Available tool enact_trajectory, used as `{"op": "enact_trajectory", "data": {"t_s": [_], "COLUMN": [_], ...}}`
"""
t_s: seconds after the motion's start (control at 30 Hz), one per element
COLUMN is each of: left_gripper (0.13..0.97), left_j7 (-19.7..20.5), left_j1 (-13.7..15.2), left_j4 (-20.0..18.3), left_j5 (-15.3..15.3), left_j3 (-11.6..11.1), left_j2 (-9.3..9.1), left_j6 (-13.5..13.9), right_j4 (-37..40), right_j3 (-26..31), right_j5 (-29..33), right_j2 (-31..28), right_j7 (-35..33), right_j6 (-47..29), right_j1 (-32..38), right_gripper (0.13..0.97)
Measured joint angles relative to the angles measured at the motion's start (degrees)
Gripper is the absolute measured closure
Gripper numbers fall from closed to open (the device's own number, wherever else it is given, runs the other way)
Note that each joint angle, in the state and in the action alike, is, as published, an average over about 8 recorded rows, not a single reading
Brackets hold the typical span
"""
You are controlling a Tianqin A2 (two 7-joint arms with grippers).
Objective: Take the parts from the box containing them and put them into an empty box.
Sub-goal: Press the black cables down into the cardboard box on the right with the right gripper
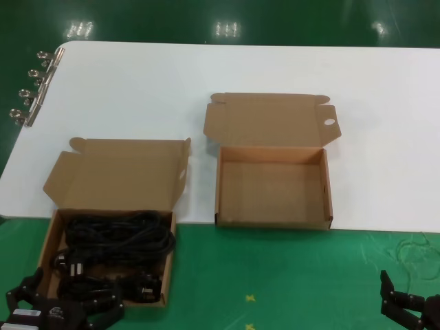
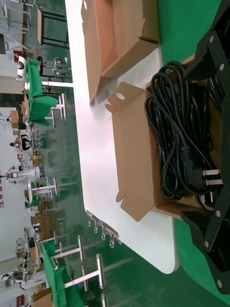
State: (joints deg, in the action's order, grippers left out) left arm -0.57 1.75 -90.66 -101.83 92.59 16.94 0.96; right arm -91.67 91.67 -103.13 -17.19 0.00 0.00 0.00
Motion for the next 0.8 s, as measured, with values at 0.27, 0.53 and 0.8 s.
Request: {"op": "enact_trajectory", "data": {"t_s": [0.27, 0.53, 0.8], "left_gripper": [0.132, 0.132, 0.132], "left_j7": [0.0, 0.0, 0.0], "left_j1": [0.0, 0.0, 0.0], "left_j4": [0.0, 0.0, 0.0], "left_j5": [0.0, 0.0, 0.0], "left_j3": [0.0, 0.0, 0.0], "left_j2": [0.00, 0.00, 0.00], "left_j6": [0.0, 0.0, 0.0], "right_j4": [0.0, 0.0, 0.0], "right_j3": [0.0, 0.0, 0.0], "right_j5": [0.0, 0.0, 0.0], "right_j2": [0.0, 0.0, 0.0], "right_j7": [0.0, 0.0, 0.0], "right_j6": [0.0, 0.0, 0.0], "right_j1": [0.0, 0.0, 0.0], "right_gripper": [0.129, 0.129, 0.158]}}
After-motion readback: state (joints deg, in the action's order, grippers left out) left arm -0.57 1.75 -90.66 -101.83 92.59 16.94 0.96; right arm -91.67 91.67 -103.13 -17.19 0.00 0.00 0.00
